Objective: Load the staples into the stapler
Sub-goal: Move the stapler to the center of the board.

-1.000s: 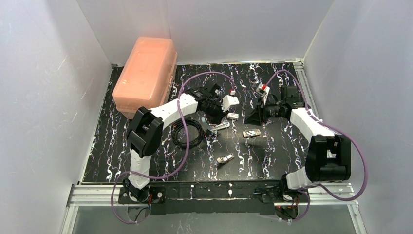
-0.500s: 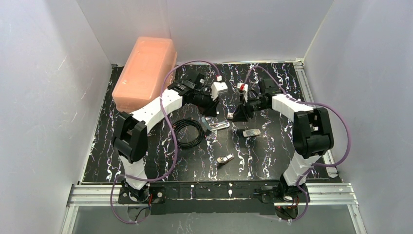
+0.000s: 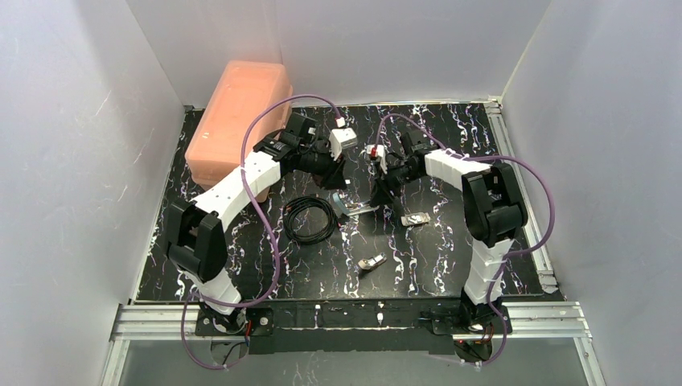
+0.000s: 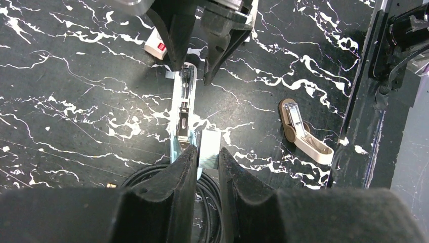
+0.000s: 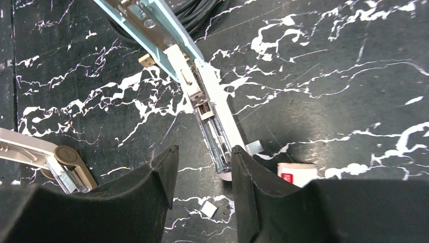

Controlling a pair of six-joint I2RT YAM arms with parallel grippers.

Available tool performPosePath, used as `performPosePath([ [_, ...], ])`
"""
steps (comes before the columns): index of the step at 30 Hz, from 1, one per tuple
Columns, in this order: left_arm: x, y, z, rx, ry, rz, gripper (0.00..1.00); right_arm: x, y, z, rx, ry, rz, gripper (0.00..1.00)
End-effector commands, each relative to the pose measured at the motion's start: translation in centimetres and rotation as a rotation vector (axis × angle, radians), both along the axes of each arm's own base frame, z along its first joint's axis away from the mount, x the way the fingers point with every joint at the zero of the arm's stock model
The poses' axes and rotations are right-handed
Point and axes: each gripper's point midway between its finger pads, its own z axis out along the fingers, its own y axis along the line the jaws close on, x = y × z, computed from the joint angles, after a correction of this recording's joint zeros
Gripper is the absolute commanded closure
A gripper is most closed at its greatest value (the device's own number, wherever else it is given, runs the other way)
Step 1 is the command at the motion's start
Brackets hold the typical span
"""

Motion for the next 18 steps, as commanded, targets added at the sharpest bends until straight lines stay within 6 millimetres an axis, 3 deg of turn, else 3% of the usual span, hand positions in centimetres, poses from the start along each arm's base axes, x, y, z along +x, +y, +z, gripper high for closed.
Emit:
performPosePath([
  [1,-1.3,0.6,1.2,-0.030,-0.002,-0.015,0.80,-0.4,0.7,-0.2,-0.021,-0.004,0.041,0.49],
  [11,-1.6,1.4,1.0,-0.014,-0.018,-0.023,0.80,-2.8,0.5,-1.6,-0.088,0.022,0.042,0.52],
  [18,-2.1,1.6,0.8,-0.012,-0.020,-0.034,0.80,-1.4,-0.7,-1.7,-0.173,-0.080,-0.151,0.54],
])
